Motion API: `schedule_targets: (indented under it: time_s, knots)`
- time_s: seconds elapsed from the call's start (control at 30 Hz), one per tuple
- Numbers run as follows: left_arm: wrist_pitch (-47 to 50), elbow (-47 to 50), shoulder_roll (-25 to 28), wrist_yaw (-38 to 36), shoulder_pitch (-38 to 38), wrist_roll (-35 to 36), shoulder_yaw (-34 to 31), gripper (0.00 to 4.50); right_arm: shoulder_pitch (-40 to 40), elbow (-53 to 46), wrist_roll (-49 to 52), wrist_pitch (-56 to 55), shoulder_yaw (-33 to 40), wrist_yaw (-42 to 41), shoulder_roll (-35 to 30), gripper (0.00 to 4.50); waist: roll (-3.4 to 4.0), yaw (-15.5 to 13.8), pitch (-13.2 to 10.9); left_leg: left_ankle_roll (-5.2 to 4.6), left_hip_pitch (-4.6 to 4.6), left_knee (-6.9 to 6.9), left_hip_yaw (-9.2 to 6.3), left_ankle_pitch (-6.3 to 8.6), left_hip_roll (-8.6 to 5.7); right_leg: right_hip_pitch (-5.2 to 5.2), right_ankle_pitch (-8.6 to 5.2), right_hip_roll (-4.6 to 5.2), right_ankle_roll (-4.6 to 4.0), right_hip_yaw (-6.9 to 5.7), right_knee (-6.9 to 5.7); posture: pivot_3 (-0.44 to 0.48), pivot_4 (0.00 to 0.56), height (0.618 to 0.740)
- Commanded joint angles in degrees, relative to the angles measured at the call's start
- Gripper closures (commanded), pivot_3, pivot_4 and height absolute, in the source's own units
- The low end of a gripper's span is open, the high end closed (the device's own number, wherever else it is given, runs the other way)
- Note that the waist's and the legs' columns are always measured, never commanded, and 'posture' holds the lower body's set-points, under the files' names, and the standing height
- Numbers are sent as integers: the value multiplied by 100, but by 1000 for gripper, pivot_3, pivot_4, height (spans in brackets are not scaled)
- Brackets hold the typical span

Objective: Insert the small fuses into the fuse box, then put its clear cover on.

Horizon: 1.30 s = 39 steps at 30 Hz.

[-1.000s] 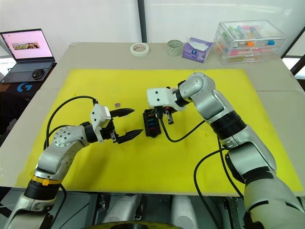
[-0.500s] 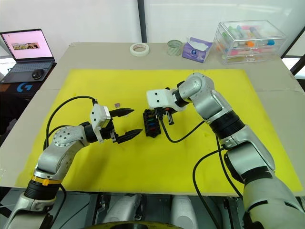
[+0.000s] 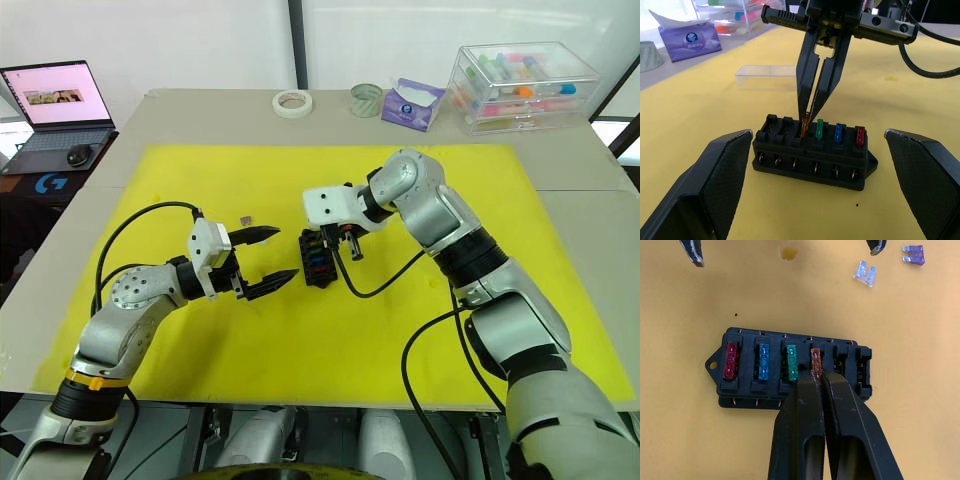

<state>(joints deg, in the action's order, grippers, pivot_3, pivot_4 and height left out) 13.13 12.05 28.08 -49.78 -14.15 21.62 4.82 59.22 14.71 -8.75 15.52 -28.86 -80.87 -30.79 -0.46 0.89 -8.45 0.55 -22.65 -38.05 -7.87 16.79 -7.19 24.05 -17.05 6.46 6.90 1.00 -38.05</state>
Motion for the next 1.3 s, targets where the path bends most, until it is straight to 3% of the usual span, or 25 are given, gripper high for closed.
schedule_targets:
  time_s: [0.03, 0.5, 1.3]
  knots:
    - [-107, 113, -3, 28, 19, -34, -56, 33, 222, -53, 14, 72, 40, -89, 50, 4500, 0, 0, 0, 0, 0, 0, 0, 0, 0, 0, 0, 0, 0, 0, 0, 0, 150, 740]
    - [-228, -48, -60, 29, -11, -109, -51, 33, 676, 275, 35, 399, 10, -460, 214, 4500, 0, 9, 0, 0, 0, 0, 0, 0, 0, 2, 0, 0, 0, 0, -2, 0, 150, 740]
    - [-282, -69, -198, 2, -69, -212, -26, 33, 692, 467, -74, 348, -108, -455, 339, 4500, 1, 12, 0, 0, 0, 0, 0, 0, 0, 3, 0, 0, 0, -1, -4, 0, 150, 740]
